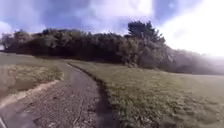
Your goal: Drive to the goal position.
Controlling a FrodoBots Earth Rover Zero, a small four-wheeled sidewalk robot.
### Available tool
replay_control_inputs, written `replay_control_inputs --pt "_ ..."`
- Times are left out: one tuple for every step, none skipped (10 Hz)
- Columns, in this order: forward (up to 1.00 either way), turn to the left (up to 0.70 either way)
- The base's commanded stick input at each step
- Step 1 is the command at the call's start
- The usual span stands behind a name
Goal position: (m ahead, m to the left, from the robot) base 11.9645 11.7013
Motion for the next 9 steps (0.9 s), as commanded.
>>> replay_control_inputs --pt "0.0 0.7" --pt "0.0 0.7" --pt "0.0 0.7" --pt "0.0 0.7" --pt "0.0 0.7" --pt "0.0 0.7" --pt "0.0 0.7" --pt "0.0 0.7" --pt "0.0 0.7"
